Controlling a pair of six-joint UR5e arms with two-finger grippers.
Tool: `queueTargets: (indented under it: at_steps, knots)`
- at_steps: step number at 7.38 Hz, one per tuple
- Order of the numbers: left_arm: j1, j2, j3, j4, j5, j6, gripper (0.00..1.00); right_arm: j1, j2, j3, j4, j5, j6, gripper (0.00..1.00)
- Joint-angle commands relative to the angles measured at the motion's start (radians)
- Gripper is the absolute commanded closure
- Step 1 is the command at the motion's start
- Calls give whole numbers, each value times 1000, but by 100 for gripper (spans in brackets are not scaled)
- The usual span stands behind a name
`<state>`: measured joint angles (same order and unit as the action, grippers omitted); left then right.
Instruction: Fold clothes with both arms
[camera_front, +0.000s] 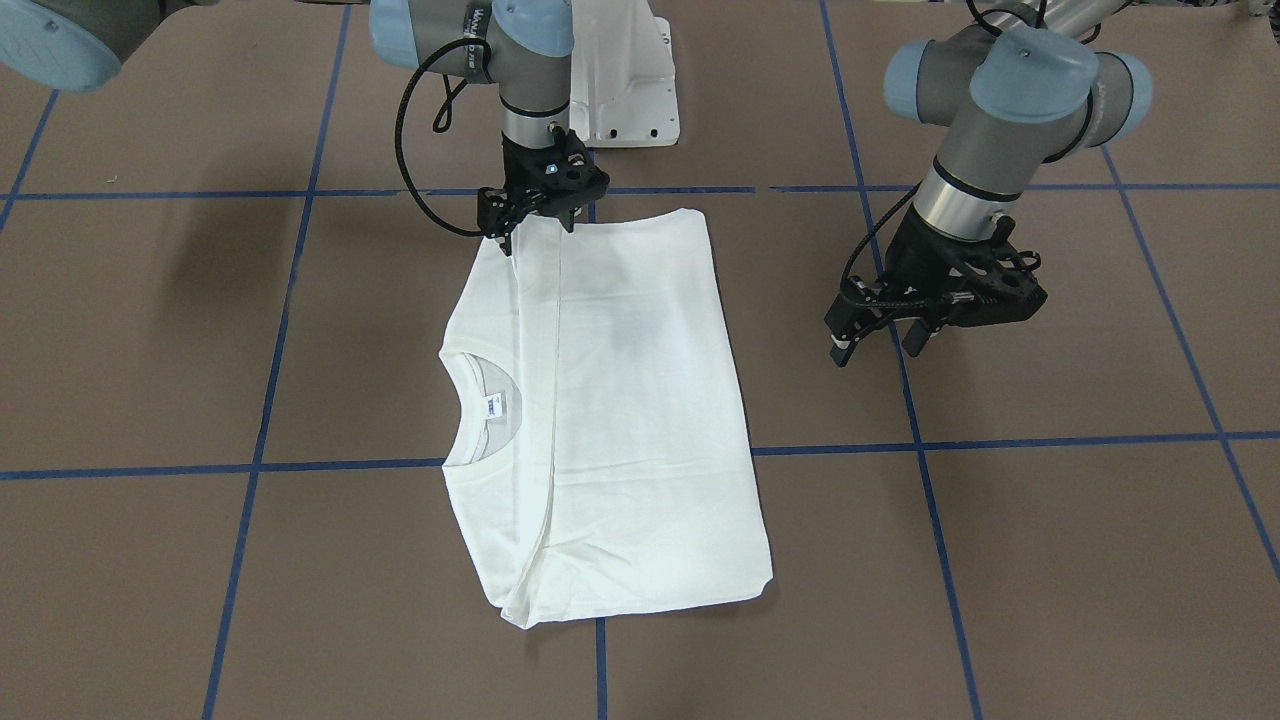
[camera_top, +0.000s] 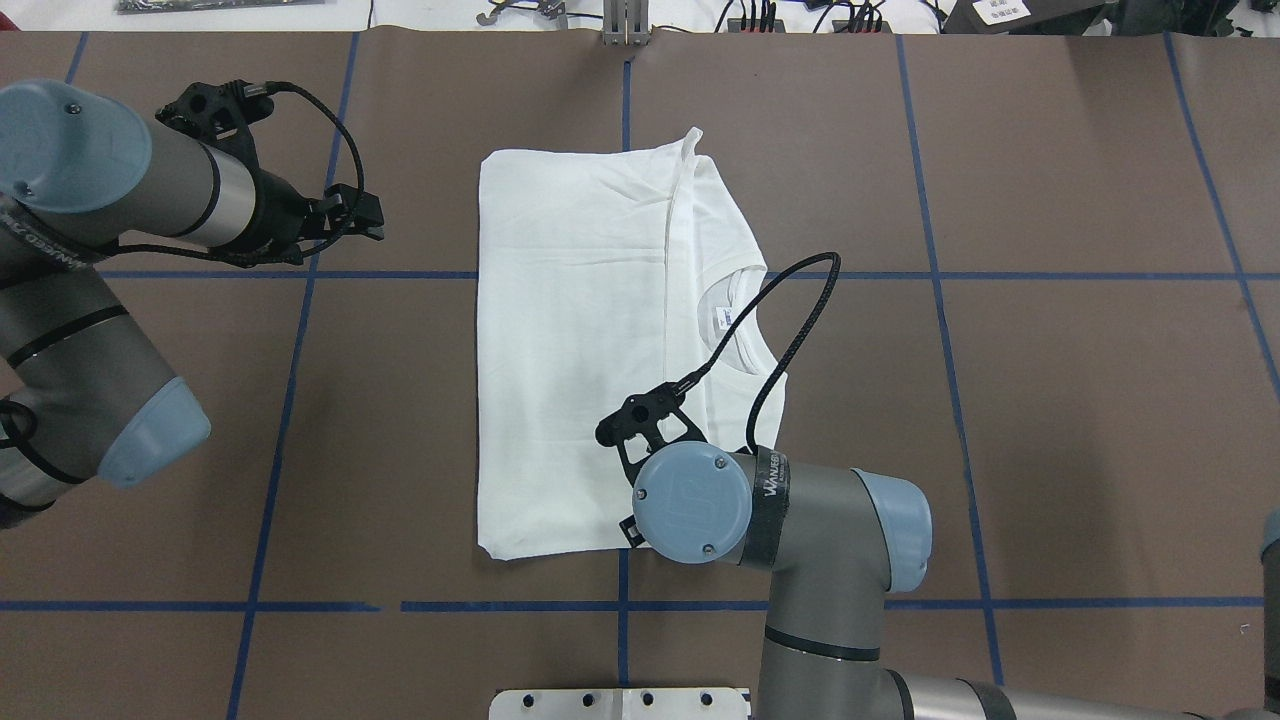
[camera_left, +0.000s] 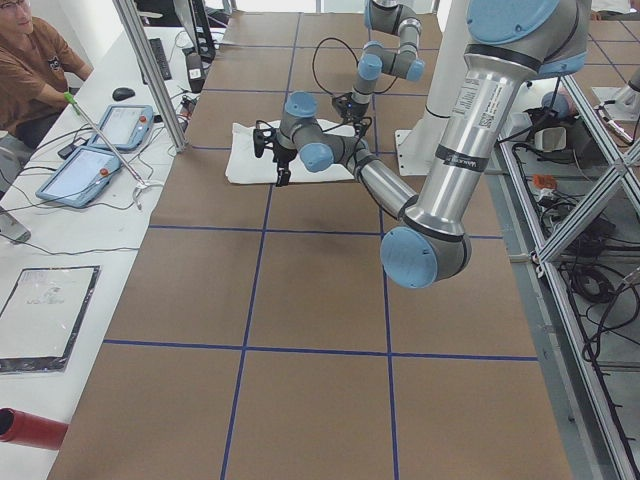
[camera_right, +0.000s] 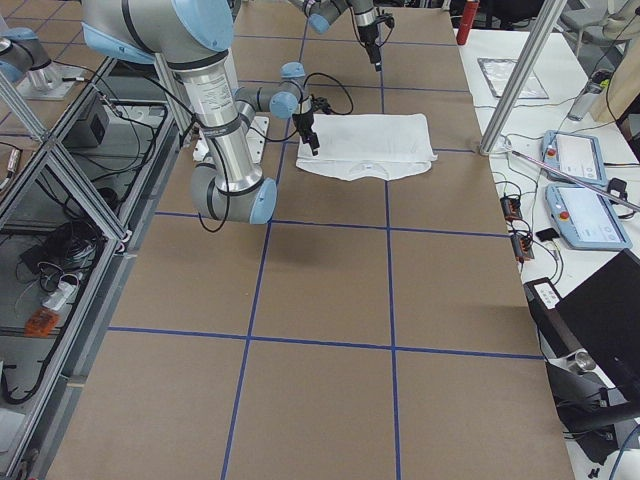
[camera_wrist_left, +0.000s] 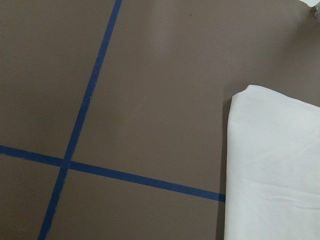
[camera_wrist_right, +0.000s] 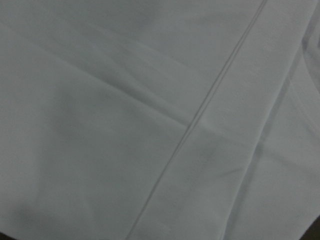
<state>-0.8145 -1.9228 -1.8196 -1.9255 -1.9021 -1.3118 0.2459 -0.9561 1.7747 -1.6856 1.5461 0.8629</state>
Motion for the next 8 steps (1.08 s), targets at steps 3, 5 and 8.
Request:
queueTargets:
  at_steps: [3, 5, 8]
  knots:
    - [3, 1, 8, 0, 0, 3, 0, -7, 0, -9, 0, -1, -4, 0]
    - [3, -1, 10, 0, 0, 5, 0, -10, 3, -23, 1, -3, -2, 0]
    - [5, 1, 14, -1, -2, 8, 0, -11, 4, -41, 3, -6, -4, 0]
